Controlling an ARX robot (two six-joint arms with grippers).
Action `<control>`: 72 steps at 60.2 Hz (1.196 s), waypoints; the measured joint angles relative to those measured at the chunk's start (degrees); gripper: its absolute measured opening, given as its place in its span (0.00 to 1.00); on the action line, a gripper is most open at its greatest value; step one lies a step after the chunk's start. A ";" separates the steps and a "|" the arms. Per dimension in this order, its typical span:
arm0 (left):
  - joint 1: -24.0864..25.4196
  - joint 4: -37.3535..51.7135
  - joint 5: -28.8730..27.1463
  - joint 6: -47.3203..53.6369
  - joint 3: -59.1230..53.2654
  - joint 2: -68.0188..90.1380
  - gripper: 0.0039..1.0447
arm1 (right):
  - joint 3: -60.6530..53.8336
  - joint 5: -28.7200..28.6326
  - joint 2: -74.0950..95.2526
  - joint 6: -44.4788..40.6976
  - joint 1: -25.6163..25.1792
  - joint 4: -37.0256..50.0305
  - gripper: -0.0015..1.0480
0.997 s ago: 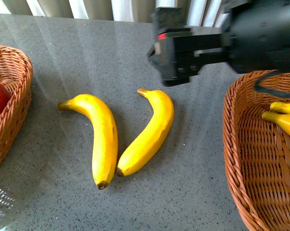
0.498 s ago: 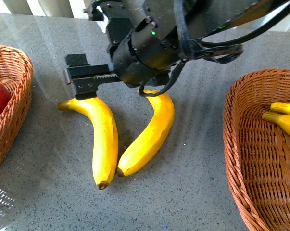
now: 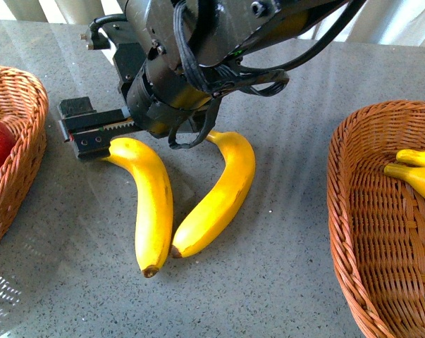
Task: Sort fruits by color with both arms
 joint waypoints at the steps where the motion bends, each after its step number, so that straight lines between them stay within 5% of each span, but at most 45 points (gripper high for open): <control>1: 0.00 0.00 0.00 0.00 0.00 0.00 0.91 | 0.09 0.00 0.15 -0.04 0.07 -0.07 0.91; 25: 0.00 0.00 0.00 0.00 0.00 0.00 0.91 | 2.49 1.07 3.45 -0.59 0.61 -3.02 0.90; 48: 0.00 0.00 0.00 0.00 0.00 0.00 0.91 | 1.36 -0.15 3.23 1.75 0.17 -2.43 0.38; 72: 0.00 0.00 0.00 0.00 0.00 0.00 0.91 | -13.14 1.79 -11.67 10.99 -6.38 11.52 0.35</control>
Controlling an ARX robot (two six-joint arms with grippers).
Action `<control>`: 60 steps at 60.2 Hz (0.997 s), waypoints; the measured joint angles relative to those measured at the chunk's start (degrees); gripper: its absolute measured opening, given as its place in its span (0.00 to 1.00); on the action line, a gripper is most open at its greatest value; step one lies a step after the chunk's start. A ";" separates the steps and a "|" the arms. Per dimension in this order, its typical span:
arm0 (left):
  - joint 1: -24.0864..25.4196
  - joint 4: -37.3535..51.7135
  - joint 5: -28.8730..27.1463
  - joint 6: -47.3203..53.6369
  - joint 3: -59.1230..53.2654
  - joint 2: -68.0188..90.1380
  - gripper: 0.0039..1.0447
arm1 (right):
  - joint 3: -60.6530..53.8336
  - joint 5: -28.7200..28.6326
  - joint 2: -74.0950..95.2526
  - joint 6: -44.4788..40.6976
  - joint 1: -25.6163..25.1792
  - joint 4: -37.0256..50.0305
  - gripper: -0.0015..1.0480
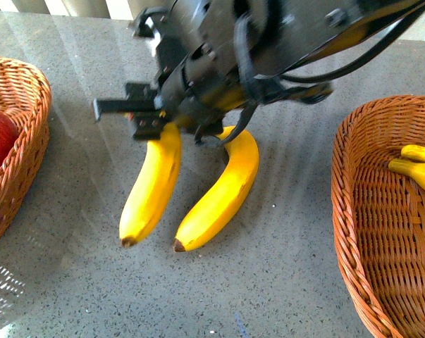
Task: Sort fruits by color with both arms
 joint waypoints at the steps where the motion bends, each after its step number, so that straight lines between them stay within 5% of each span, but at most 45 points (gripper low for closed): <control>1: 0.00 0.00 -0.02 0.00 0.00 0.00 0.91 | -0.59 0.20 -0.87 0.15 -0.24 0.28 0.35; 18: 0.00 0.00 0.00 0.00 0.00 0.00 0.91 | -18.82 -0.79 -22.82 0.35 -7.96 4.24 0.35; 37: 0.00 0.00 0.00 0.00 0.00 0.00 0.91 | -34.69 -1.29 -37.05 -3.72 -23.06 1.33 0.35; 60: 0.00 0.00 -0.02 0.00 0.00 0.00 0.91 | -40.79 2.71 -33.75 -7.28 -28.61 3.96 0.35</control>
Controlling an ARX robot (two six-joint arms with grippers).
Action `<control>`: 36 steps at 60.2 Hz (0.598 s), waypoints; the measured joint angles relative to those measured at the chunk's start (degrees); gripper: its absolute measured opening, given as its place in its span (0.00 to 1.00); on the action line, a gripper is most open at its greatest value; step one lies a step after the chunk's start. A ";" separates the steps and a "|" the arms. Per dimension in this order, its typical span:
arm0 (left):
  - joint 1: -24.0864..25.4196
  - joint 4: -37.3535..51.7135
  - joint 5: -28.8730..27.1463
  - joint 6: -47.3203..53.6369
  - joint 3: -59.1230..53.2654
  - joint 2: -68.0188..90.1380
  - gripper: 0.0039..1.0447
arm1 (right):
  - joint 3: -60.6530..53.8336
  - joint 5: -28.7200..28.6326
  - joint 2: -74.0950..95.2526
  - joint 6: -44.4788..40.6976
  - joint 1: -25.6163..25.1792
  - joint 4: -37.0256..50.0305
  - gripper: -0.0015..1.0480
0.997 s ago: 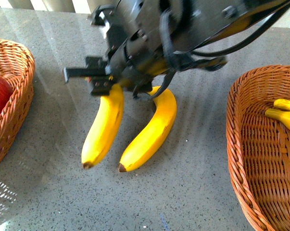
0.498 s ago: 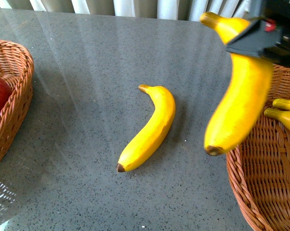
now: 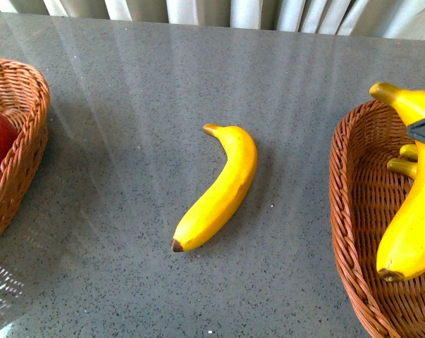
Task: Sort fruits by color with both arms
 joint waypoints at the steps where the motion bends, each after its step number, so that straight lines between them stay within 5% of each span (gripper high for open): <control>1: 0.00 0.00 0.02 0.00 0.00 0.00 0.91 | -0.02 0.04 0.13 -0.02 -0.13 0.02 0.35; 24: 0.00 0.00 0.02 0.00 0.00 -0.02 0.91 | 0.87 0.39 -3.28 -0.15 0.87 -7.85 0.92; 36: 0.00 0.00 0.00 0.00 0.00 0.00 0.91 | 12.48 3.48 -1.73 3.82 12.07 -15.06 0.91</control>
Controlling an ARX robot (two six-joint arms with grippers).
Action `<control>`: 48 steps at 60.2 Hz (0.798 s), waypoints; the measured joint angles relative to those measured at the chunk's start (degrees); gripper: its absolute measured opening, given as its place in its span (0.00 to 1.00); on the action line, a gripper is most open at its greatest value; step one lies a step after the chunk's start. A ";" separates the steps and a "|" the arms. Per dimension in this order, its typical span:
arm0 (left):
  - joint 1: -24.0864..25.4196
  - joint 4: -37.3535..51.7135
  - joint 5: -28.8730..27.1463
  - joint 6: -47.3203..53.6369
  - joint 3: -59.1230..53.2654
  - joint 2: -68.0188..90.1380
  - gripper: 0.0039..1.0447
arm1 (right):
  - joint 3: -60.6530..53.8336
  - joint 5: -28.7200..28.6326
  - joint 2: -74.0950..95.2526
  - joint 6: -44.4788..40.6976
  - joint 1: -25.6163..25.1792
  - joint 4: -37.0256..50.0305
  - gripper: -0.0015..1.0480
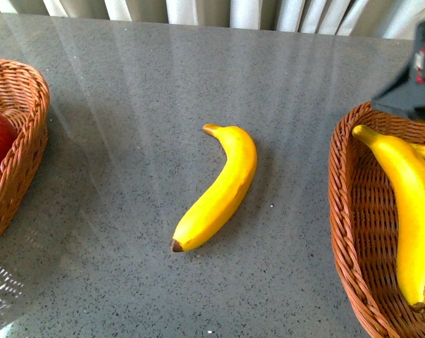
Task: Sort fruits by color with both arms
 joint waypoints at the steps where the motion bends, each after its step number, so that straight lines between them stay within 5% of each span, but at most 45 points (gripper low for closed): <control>1: 0.00 0.00 0.00 0.00 0.00 0.00 0.91 | 1.14 -0.04 0.90 0.22 1.01 -0.17 0.91; 22: 0.00 0.00 0.02 0.00 0.00 0.00 0.91 | 17.70 0.04 21.14 8.17 10.47 -6.60 0.91; 48: 0.00 0.00 0.02 0.00 0.00 0.00 0.91 | 30.10 1.20 31.26 10.88 12.55 -13.60 0.91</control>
